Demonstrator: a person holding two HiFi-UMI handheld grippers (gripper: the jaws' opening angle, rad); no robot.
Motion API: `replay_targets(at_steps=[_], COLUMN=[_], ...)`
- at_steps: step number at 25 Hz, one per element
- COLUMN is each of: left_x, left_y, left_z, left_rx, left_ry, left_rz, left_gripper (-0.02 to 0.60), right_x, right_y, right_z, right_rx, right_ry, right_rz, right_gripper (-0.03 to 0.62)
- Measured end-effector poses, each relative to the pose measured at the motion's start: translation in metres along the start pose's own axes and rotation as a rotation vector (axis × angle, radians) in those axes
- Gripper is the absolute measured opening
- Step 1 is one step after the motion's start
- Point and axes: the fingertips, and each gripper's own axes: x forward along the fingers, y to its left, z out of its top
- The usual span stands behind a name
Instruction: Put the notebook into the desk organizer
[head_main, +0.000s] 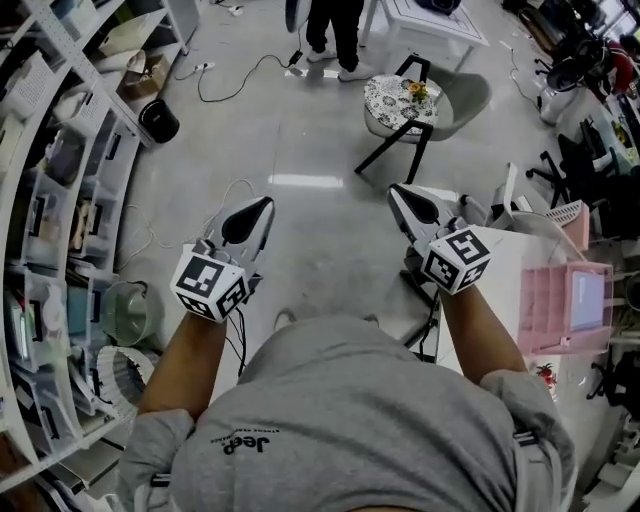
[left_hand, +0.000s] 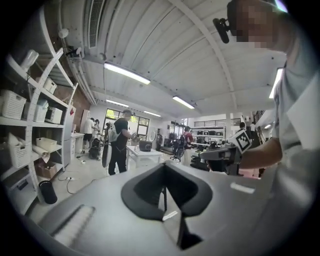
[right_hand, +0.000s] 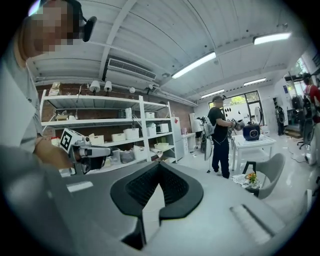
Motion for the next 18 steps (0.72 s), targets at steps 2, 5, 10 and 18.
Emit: replay_targets(at_steps=[2,5,10,18], left_x=[-0.009,-0.012,-0.005,0.010], left_y=[0.000,-0.007,-0.017,-0.032], left_z=[-0.006,-0.010,-0.006,0.002], left_rx=[-0.019,-0.025,-0.027,-0.014], left_ry=[-0.004,-0.004,-0.009,-0.013], left_rz=[0.019,0.017,-0.011,-0.044], left_gripper=[0.058,0.058,0.058,0.058], right_x=[-0.001,-0.006,-0.017,-0.037], right_y=[0.004,0.003,0.001,-0.013], right_z=[-0.007,-0.010,-0.011,-0.006], right_rx=[0.007,0.017,0.017,0.026], right_ry=[0.010,0.012,0.010,-0.007], right_rz=[0.011,0.008,-0.007,-0.045], right_gripper=[0.002,0.002,0.002,0.002])
